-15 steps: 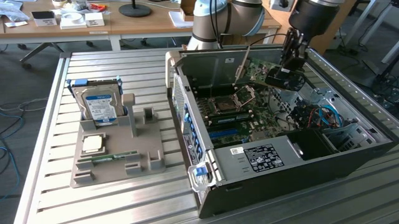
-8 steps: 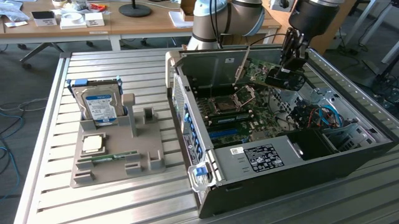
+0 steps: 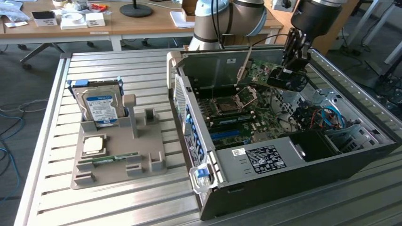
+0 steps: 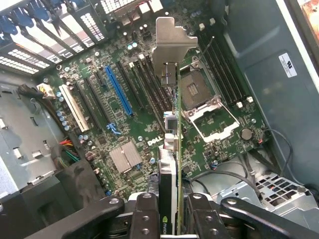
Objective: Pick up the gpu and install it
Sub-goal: 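Insert the gpu into the slot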
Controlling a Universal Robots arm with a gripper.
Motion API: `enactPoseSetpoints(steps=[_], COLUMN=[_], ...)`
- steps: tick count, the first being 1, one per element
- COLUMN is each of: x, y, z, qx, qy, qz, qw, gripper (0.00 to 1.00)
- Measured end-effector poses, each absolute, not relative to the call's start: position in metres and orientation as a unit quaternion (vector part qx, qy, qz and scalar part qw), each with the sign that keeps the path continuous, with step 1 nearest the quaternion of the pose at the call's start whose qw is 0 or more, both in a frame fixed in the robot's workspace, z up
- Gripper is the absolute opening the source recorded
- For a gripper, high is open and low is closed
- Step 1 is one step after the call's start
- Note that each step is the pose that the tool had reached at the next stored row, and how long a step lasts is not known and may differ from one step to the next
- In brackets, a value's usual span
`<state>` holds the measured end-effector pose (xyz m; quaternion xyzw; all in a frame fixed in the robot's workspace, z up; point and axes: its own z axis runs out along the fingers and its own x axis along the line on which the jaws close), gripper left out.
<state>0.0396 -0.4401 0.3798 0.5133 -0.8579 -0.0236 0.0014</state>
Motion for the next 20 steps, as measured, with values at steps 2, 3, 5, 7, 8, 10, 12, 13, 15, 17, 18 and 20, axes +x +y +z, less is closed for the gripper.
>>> enactPoseSetpoints(steps=[2, 3, 5, 7, 8, 10, 12, 13, 15, 17, 18, 20], x=[0.0395, 0.0395, 0.0395, 0.0395, 0.0395, 0.0396, 0.0395, 0.0395, 0.0395, 0.0395, 0.0395, 0.0395], y=[-0.4401, -0.4401, -0.4401, -0.4401, -0.4401, -0.4401, -0.4401, -0.4401, -0.4401, -0.4401, -0.4401, -0.4401], z=[0.3797, 0.3797, 0.3796, 0.3795, 0.3794, 0.3793, 0.3793, 0.3792, 0.3791, 0.3791, 0.3790, 0.3789], qx=[0.517, 0.521, 0.532, 0.546, 0.553, 0.567, 0.581, 0.588, 0.603, 0.617, 0.624, 0.639], qy=[-0.856, -0.853, -0.846, -0.838, -0.833, -0.824, -0.814, -0.808, -0.798, -0.787, -0.781, -0.769], qz=[-0.024, -0.024, -0.024, -0.024, -0.024, -0.024, -0.023, -0.023, -0.023, -0.023, -0.023, -0.023], qw=[0.001, 0.002, 0.002, 0.002, 0.002, 0.003, 0.003, 0.003, 0.004, 0.004, 0.004, 0.005], gripper=[0.27, 0.27, 0.27, 0.27, 0.27, 0.27, 0.27, 0.27, 0.27, 0.27, 0.27, 0.27])
